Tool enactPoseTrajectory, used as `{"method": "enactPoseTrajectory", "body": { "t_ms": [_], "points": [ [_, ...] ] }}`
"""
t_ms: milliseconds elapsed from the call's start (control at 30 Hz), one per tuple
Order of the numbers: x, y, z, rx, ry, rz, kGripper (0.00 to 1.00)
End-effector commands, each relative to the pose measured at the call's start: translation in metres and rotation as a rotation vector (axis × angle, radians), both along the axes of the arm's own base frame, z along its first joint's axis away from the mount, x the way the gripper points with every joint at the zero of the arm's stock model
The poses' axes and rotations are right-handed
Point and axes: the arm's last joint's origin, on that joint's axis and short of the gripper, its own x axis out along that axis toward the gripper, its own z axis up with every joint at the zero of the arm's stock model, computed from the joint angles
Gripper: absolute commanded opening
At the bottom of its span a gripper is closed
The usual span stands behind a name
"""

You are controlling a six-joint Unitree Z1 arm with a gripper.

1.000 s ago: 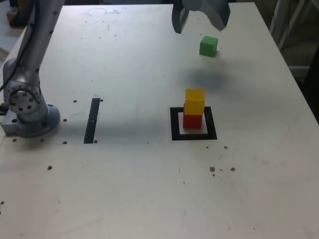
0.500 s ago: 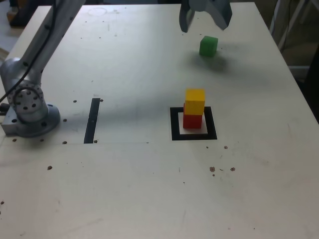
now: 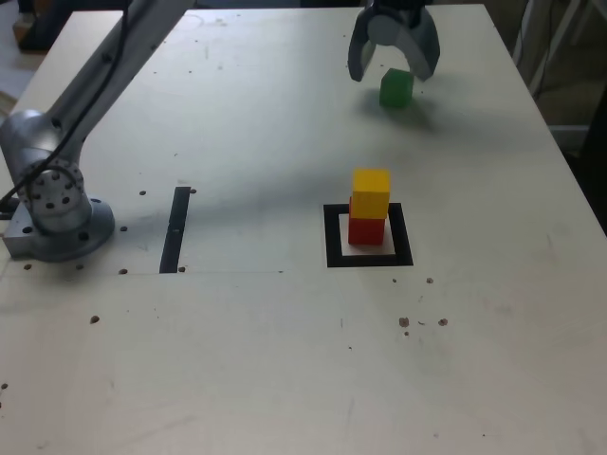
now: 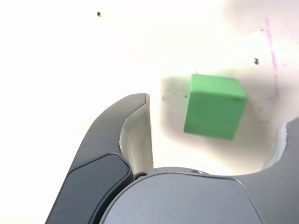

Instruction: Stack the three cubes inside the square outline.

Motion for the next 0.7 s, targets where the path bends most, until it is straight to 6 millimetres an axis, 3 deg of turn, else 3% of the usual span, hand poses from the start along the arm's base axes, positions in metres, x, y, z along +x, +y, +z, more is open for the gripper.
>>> {"method": "enactPoseTrajectory", "body": {
  "t_ms": [0, 300, 667],
  "points": [
    [0.003, 0.002, -0.006, -0.005, 0.000, -0.004, 0.88],
    [0.009, 0.003, -0.026, -0.016, 0.009, -0.011, 0.79],
    [0.012, 0.005, -0.024, -0.007, -0.034, -0.011, 0.44]
  ]
}}
